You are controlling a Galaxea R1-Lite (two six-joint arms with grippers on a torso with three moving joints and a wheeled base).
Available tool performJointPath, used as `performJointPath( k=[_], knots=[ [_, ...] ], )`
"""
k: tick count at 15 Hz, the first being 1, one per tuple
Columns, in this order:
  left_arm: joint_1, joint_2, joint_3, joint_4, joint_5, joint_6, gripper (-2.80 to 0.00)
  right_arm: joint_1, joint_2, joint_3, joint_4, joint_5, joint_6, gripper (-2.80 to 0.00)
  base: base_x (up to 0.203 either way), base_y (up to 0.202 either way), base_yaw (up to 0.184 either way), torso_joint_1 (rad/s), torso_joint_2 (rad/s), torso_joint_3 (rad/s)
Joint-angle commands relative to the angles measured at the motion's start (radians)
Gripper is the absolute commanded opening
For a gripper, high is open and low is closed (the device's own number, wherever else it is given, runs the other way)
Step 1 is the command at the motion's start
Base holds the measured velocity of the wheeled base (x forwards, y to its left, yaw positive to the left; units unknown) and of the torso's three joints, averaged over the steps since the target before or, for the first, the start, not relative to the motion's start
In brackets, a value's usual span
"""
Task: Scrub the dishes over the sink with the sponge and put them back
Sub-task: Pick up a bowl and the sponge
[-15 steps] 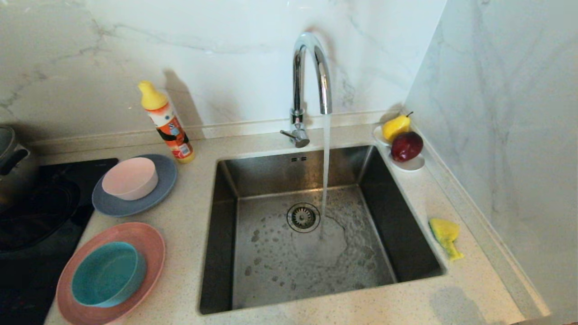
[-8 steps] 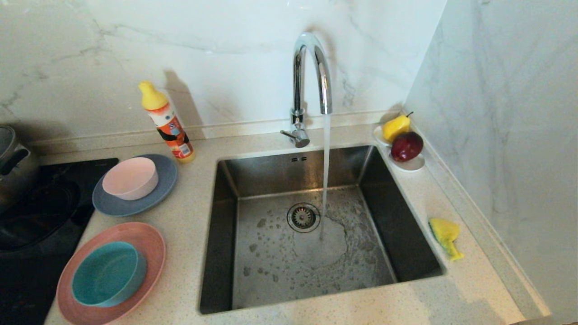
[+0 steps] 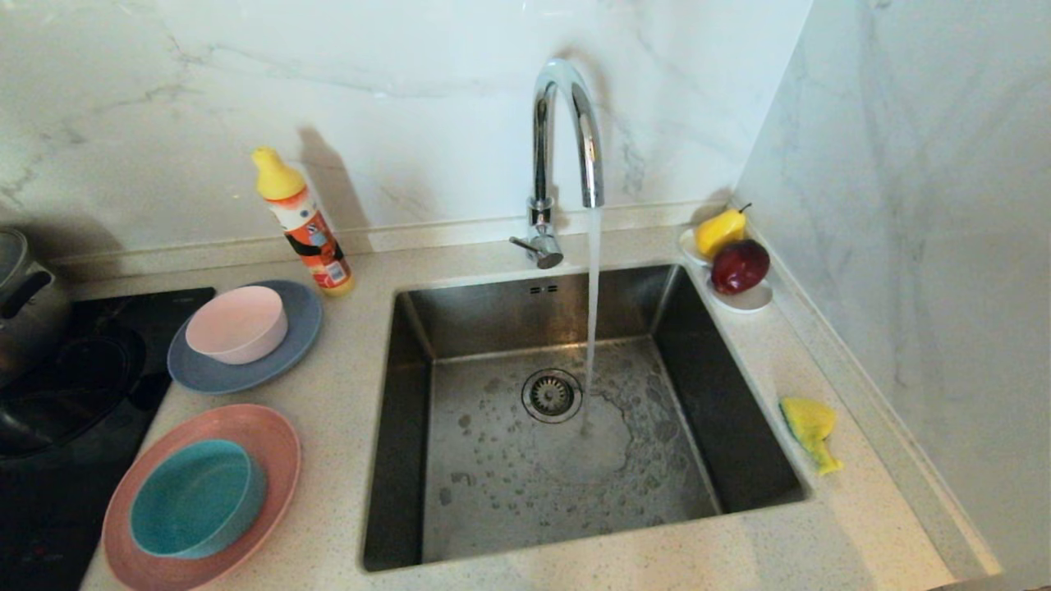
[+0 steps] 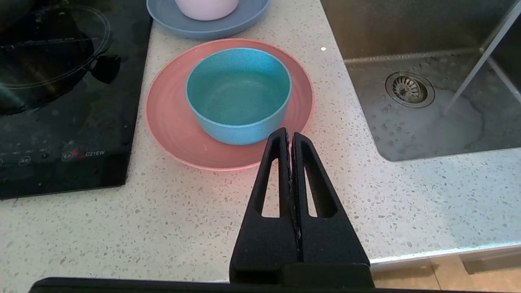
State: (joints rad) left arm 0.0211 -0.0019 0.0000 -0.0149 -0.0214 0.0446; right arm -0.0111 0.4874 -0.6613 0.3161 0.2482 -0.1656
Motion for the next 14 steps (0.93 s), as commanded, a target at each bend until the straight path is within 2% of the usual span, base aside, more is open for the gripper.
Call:
performJointPath(
  k=[1, 4, 8, 12, 14],
  knots=[
    [0.000, 0.003, 0.012, 0.000, 0.000, 0.000, -2.80, 0.011, 0.225, -0.064, 0.004, 0.007, -0.013, -2.80, 0.000, 0.000, 0.000, 0.000, 0.00, 0.000],
    [0.000, 0.003, 0.012, 0.000, 0.000, 0.000, -2.80, 0.064, 0.400, -0.097, 0.001, -0.024, -0.021, -2.80, 0.000, 0.000, 0.000, 0.000, 0.00, 0.000],
    [0.000, 0.003, 0.012, 0.000, 0.000, 0.000, -2.80, 0.177, 0.604, -0.096, -0.042, -0.172, 0.009, -2.80, 0.000, 0.000, 0.000, 0.000, 0.00, 0.000],
    [0.000, 0.003, 0.012, 0.000, 0.000, 0.000, -2.80, 0.199, 0.738, -0.073, -0.090, -0.256, 0.073, -2.80, 0.000, 0.000, 0.000, 0.000, 0.00, 0.000],
    [0.000, 0.003, 0.012, 0.000, 0.000, 0.000, -2.80, 0.199, 0.809, 0.003, -0.196, -0.291, 0.085, -2.80, 0.000, 0.000, 0.000, 0.000, 0.00, 0.000]
  ],
)
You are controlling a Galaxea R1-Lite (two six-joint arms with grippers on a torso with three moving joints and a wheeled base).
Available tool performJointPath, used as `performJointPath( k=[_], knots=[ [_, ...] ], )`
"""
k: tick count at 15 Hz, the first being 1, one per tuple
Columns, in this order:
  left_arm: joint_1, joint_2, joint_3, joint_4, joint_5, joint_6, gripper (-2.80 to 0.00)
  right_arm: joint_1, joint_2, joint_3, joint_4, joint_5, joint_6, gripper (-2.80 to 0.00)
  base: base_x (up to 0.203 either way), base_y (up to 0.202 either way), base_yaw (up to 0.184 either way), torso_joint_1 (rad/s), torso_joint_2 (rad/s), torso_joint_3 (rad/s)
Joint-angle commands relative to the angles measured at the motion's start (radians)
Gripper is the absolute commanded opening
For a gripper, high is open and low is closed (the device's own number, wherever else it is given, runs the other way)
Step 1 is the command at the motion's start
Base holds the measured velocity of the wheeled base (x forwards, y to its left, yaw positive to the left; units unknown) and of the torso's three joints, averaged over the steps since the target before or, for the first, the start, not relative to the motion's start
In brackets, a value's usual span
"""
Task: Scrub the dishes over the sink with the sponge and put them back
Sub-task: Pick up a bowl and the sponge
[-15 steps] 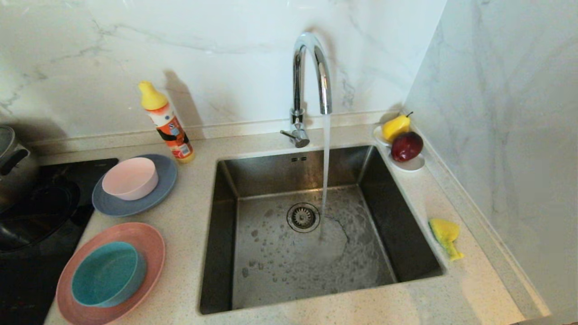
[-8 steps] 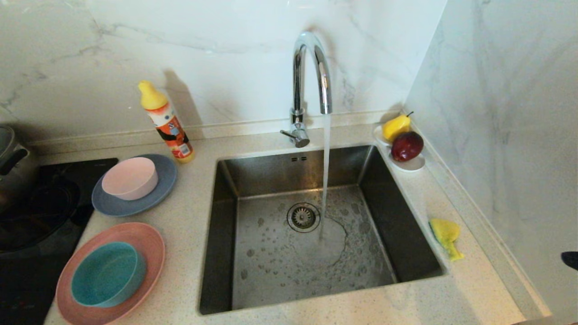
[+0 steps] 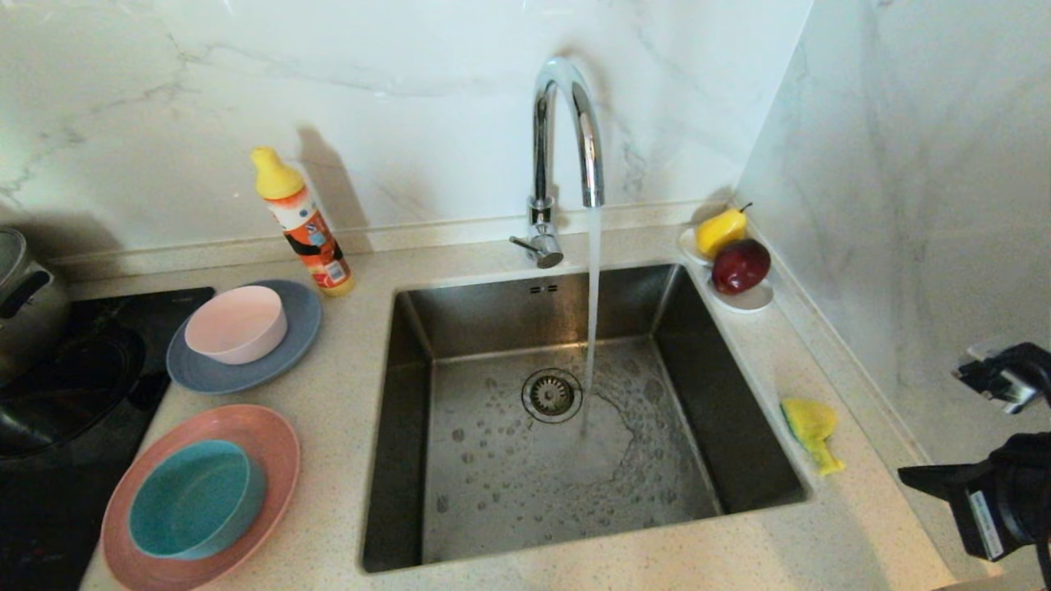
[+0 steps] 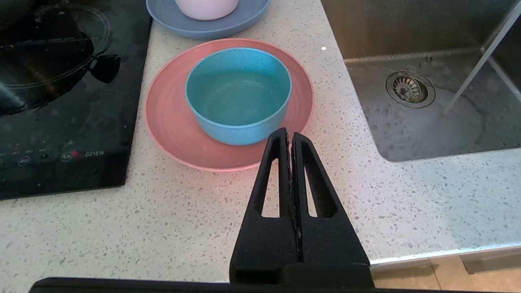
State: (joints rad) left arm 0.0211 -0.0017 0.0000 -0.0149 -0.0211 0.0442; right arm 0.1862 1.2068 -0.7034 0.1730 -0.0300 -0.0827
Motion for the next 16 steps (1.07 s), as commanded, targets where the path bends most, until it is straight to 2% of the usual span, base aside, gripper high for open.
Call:
performJointPath(
  k=[1, 3, 6, 9, 10, 16],
  knots=[
    [0.000, 0.003, 0.012, 0.000, 0.000, 0.000, -2.80, 0.002, 0.120, 0.069, -0.091, -0.030, 0.008, -2.80, 0.000, 0.000, 0.000, 0.000, 0.00, 0.000],
    [0.000, 0.003, 0.012, 0.000, 0.000, 0.000, -2.80, 0.002, 0.171, 0.092, -0.119, -0.043, 0.060, -2.80, 0.000, 0.000, 0.000, 0.000, 0.00, 0.000],
    [0.000, 0.003, 0.012, 0.000, 0.000, 0.000, -2.80, 0.001, 0.208, 0.112, -0.125, -0.044, 0.075, -2.80, 0.000, 0.000, 0.000, 0.000, 0.00, 0.000],
    [0.000, 0.003, 0.012, 0.000, 0.000, 0.000, -2.80, 0.001, 0.217, 0.116, -0.190, -0.047, 0.095, -2.80, 0.000, 0.000, 0.000, 0.000, 0.00, 0.000],
    [0.000, 0.003, 0.012, 0.000, 0.000, 0.000, -2.80, 0.002, 0.220, 0.110, -0.190, -0.047, 0.096, 0.00, 0.000, 0.000, 0.000, 0.000, 0.00, 0.000],
    [0.000, 0.003, 0.012, 0.000, 0.000, 0.000, -2.80, 0.001, 0.293, 0.119, -0.193, -0.042, 0.123, 0.00, 0.000, 0.000, 0.000, 0.000, 0.00, 0.000]
  ],
)
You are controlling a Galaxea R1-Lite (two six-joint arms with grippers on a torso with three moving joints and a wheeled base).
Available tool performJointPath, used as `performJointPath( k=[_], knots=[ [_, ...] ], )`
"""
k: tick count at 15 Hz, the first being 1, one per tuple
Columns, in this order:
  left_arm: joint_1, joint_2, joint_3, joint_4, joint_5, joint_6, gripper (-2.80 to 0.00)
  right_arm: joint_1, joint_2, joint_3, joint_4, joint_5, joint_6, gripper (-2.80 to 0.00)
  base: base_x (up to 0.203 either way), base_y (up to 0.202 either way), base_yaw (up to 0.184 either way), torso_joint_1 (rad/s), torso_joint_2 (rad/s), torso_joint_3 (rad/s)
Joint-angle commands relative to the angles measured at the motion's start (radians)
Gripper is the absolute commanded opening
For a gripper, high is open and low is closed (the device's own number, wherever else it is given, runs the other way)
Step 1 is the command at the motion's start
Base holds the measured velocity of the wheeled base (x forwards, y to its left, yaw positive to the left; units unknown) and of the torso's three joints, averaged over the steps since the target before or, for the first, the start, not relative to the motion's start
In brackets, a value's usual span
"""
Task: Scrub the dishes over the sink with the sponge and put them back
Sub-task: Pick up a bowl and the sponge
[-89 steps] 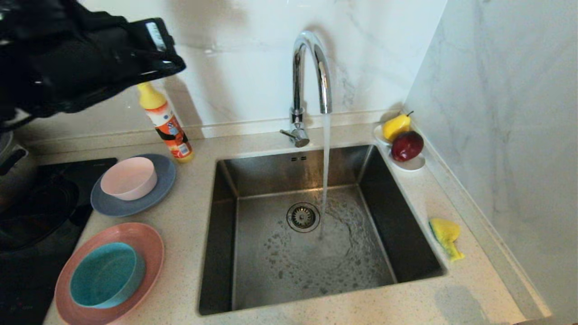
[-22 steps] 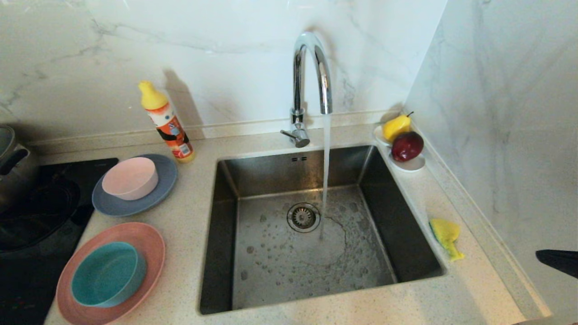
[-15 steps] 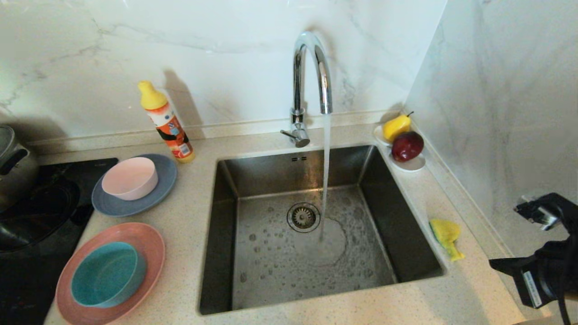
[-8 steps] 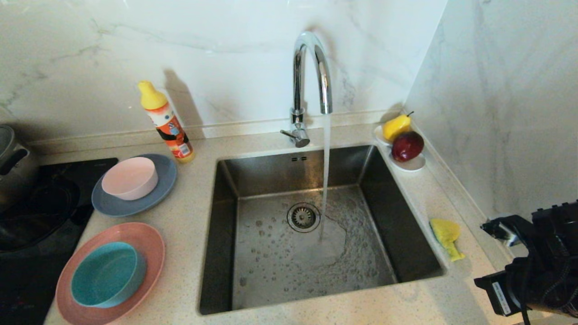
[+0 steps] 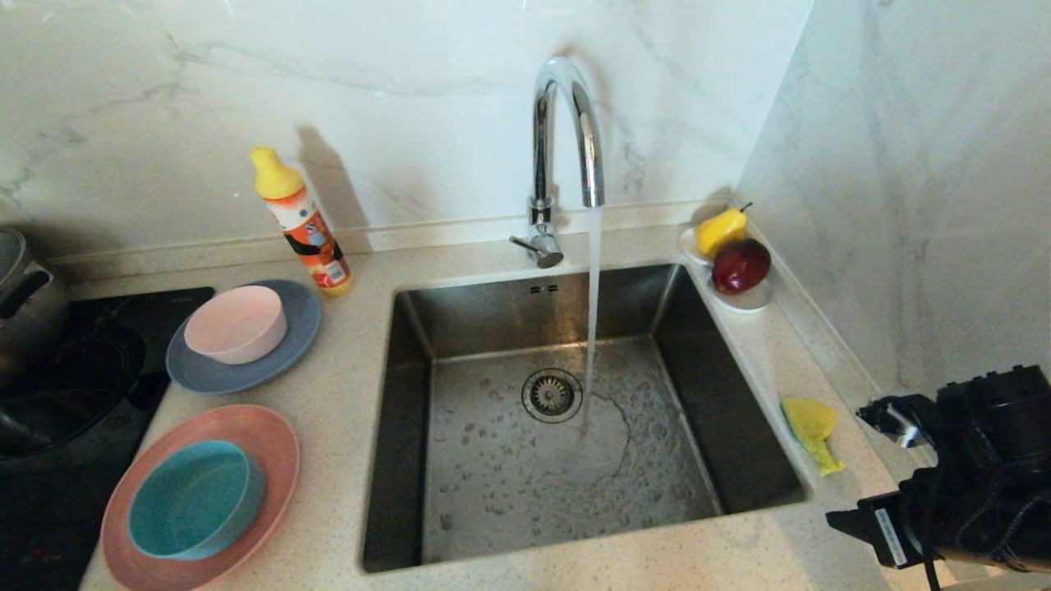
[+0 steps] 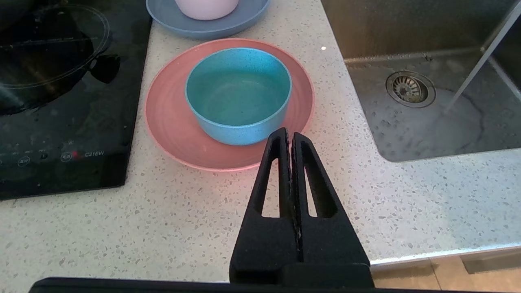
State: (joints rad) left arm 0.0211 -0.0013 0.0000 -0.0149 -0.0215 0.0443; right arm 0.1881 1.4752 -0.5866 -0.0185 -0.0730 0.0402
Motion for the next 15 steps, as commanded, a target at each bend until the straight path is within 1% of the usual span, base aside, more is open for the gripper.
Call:
performJointPath(
  k=[1, 5, 8, 15],
  knots=[
    [0.000, 0.003, 0.012, 0.000, 0.000, 0.000, -2.80, -0.001, 0.029, 0.001, -0.001, 0.001, 0.000, 0.00, 0.000, 0.000, 0.000, 0.000, 0.00, 0.000],
    [0.000, 0.003, 0.012, 0.000, 0.000, 0.000, -2.80, -0.014, 0.053, -0.019, -0.010, 0.004, 0.001, 0.00, 0.000, 0.000, 0.000, 0.000, 0.00, 0.000],
    [0.000, 0.003, 0.012, 0.000, 0.000, 0.000, -2.80, -0.019, 0.081, -0.021, -0.053, 0.002, 0.003, 0.00, 0.000, 0.000, 0.000, 0.000, 0.00, 0.000],
    [0.000, 0.003, 0.012, 0.000, 0.000, 0.000, -2.80, -0.022, 0.120, -0.049, -0.055, 0.001, 0.015, 0.00, 0.000, 0.000, 0.000, 0.000, 0.00, 0.000]
  ],
)
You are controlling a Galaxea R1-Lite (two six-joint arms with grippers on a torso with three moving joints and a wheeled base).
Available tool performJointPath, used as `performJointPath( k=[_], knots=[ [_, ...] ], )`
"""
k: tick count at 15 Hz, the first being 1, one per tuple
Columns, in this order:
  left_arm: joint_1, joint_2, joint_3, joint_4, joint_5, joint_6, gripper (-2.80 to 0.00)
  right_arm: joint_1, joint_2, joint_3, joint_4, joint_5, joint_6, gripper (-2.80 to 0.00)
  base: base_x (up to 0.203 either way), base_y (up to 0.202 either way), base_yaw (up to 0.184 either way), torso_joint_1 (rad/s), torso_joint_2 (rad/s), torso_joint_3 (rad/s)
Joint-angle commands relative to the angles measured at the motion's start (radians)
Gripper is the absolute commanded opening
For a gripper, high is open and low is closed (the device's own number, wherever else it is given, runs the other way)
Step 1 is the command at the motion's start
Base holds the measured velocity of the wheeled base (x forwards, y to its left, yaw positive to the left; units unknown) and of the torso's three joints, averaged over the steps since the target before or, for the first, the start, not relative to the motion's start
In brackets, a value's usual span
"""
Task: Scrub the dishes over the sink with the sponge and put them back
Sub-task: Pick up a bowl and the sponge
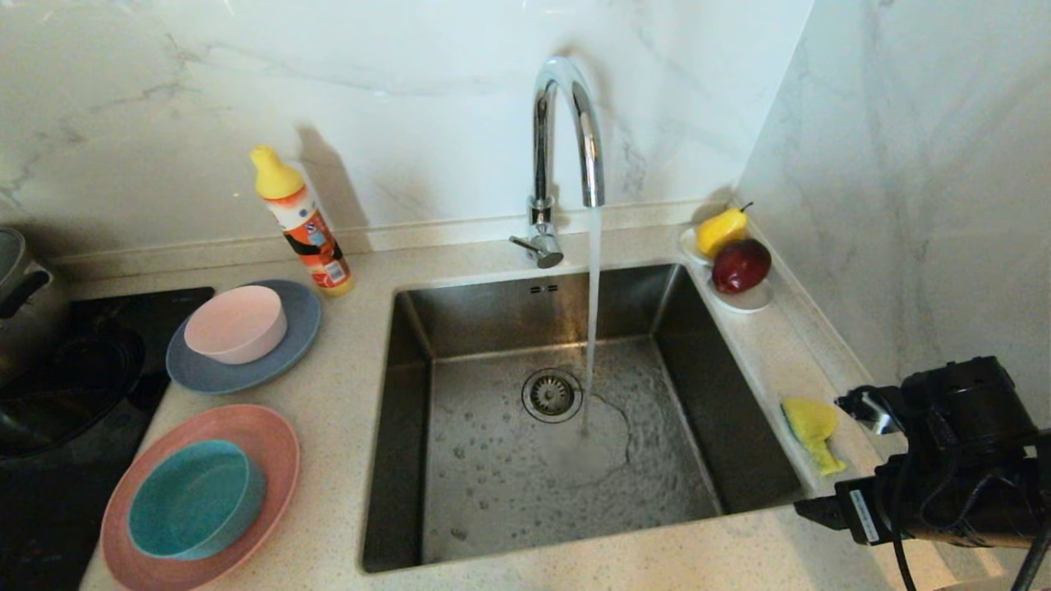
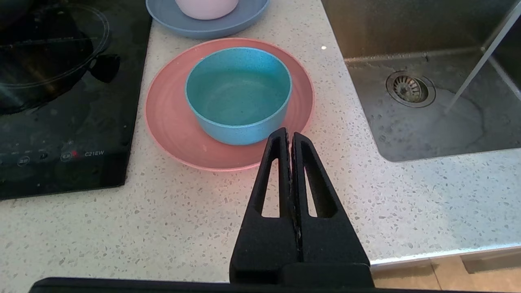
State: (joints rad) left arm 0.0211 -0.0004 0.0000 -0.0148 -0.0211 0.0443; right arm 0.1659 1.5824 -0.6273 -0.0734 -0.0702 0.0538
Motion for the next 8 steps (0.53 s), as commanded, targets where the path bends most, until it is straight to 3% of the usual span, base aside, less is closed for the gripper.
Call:
performJointPath(
  k=[1, 5, 6, 8],
  knots=[
    [0.000, 0.002, 0.012, -0.001, 0.000, 0.000, -2.80, 0.000, 0.019, -0.014, 0.000, -0.002, 0.003, 0.00, 0.000, 0.000, 0.000, 0.000, 0.00, 0.000],
    [0.000, 0.002, 0.012, -0.001, 0.000, 0.000, -2.80, 0.000, 0.048, -0.029, 0.000, -0.002, 0.020, 0.00, 0.000, 0.000, 0.000, 0.000, 0.00, 0.000],
    [0.000, 0.002, 0.012, -0.001, 0.000, 0.000, -2.80, 0.000, 0.051, -0.033, 0.000, -0.002, 0.021, -2.80, 0.000, 0.000, 0.000, 0.000, 0.00, 0.000],
    [0.000, 0.002, 0.012, -0.001, 0.000, 0.000, -2.80, 0.000, 0.060, -0.040, 0.000, -0.002, 0.023, -2.80, 0.000, 0.000, 0.000, 0.000, 0.00, 0.000]
  ],
)
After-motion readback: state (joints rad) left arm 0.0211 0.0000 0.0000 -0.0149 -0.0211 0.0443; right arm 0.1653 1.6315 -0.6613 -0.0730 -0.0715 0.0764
